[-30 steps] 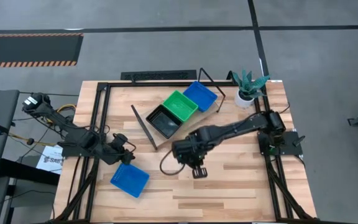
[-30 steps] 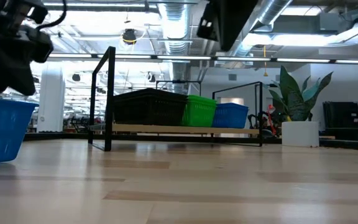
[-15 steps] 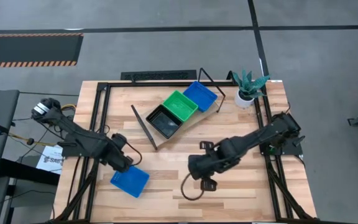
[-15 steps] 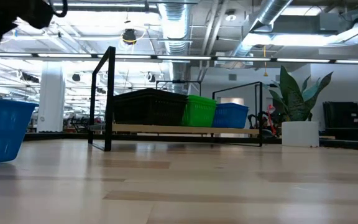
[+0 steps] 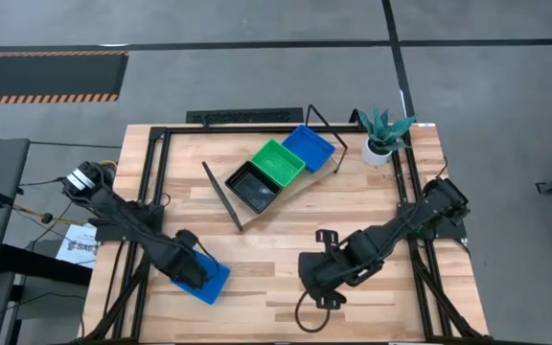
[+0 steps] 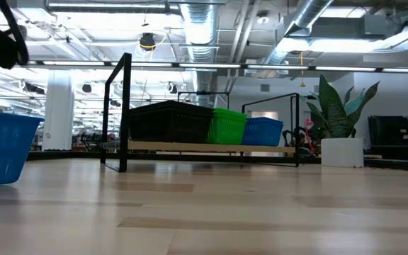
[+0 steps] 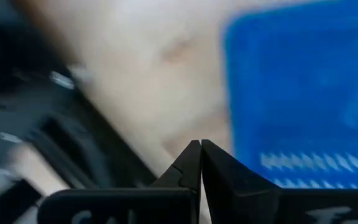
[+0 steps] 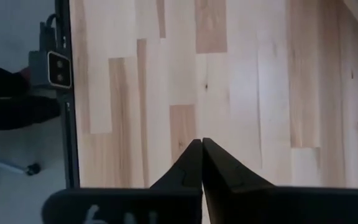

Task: Stack baskets on shelf by color
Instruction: Stack the blue bin on top of the other blue bins on the shelf

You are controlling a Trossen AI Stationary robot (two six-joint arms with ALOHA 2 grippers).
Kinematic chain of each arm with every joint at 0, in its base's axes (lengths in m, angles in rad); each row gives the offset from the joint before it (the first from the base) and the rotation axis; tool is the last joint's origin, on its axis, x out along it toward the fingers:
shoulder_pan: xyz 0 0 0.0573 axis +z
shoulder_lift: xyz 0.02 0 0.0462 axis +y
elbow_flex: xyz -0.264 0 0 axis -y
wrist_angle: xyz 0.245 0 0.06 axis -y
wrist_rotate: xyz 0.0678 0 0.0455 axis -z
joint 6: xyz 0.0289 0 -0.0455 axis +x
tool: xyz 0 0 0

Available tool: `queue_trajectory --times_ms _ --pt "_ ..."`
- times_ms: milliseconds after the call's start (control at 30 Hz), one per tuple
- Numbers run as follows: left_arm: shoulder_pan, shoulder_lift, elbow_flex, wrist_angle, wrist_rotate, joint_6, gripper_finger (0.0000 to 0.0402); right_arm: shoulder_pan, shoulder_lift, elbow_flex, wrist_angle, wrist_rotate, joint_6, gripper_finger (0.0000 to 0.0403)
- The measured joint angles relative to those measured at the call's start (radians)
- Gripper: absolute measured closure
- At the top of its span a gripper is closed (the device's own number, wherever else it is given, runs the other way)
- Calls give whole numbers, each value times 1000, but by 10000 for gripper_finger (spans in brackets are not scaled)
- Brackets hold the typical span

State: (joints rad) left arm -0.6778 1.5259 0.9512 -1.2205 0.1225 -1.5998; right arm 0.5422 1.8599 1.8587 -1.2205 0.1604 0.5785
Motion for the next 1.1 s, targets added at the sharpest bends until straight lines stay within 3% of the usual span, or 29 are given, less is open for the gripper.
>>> queue_trajectory --times_ms 100,200,367,533,733,900,1100 --pt "-27 -1 0 93 23 -71 401 11 0 0 -11 0 0 385" --pt "-48 -1 -14 182 -38 -156 401 23 0 0 -34 0 0 385" --pt "-25 0 -79 563 -159 -199 401 38 0 0 -37 0 32 380" --pt "81 45 -106 928 -257 -43 401 60 0 0 -53 12 81 381" --pt "252 150 -108 1270 -195 203 401 83 0 0 -201 113 388 378" --pt "310 166 -81 1348 -159 269 401 113 1 0 -342 101 711 326" --pt "350 165 -1 1337 -83 367 401 180 2 -30 -317 116 918 220"
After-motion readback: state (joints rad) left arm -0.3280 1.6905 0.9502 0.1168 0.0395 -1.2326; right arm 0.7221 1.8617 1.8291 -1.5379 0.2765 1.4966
